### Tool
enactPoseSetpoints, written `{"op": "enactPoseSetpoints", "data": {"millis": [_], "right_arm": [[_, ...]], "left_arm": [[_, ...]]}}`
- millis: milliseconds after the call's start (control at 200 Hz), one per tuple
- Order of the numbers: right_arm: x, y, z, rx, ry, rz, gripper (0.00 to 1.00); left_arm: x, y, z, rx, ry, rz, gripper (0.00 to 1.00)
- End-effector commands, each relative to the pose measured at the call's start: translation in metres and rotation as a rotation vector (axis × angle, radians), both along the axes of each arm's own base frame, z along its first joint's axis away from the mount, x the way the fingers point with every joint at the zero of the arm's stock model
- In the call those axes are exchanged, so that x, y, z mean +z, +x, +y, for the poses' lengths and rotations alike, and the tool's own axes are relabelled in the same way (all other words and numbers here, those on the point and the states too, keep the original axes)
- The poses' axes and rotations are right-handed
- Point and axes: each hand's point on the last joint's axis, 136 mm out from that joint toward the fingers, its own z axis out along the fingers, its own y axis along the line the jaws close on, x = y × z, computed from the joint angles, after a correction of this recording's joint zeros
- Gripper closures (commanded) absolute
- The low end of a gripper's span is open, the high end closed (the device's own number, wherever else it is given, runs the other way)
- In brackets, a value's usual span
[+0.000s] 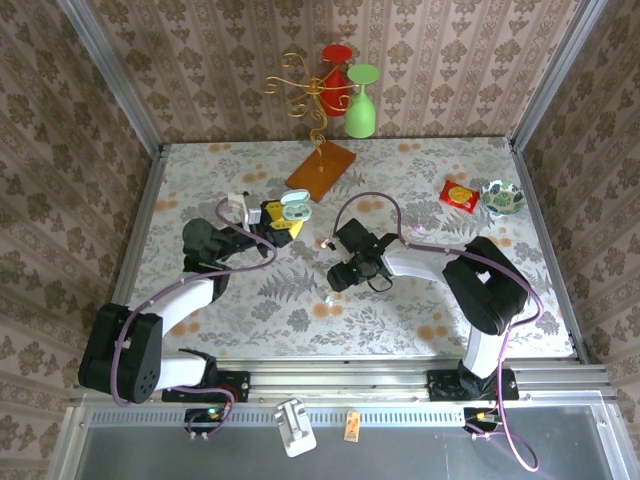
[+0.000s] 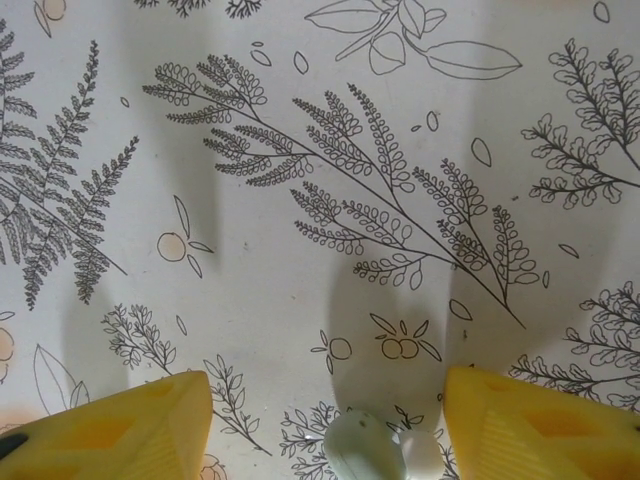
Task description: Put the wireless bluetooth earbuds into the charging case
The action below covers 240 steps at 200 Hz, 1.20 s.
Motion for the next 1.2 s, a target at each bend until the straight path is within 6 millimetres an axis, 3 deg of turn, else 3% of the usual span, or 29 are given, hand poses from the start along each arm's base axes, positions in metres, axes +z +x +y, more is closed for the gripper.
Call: {"op": "enactPoseSetpoints", "data": {"millis": [0,145,405,575,765,910,1195], "right_arm": [[-0.003,-0.025,-0.009,0.0,-0.012,0.078,0.4],[0.006,-0.026,-0.012,-0.016,-0.025,0.053,0.43],[0.029,-0.002,-0.031,-0.153,-0.172,-0.107,0.41],[0.038,-0.001,-0.034,-0.216,-0.271,-0.226,0.43],[0.036,-0.006,-0.025,-0.175,-0.365,-0.278,0.47],[0.033,-0.009,-0.021,-0.135,-0.47,-0.296,0.57],[0.026,-0.008,-0.018,-0.085,-0.576,-0.316,0.65]], "left_arm": [[0.011,-0.007,0.004,0.0,-0.012,-0.057,0.66],[0.013,-0.008,0.005,-0.003,-0.013,-0.064,0.66],[0.014,-0.007,0.006,0.014,-0.015,-0.073,0.67],[0.009,0.007,0.014,0.1,0.019,-0.065,0.67],[0.015,0.023,0.029,0.189,0.028,-0.078,0.67],[0.021,0.033,0.04,0.245,0.02,-0.083,0.67],[0.026,0.037,0.051,0.291,0.022,-0.095,0.67]]}}
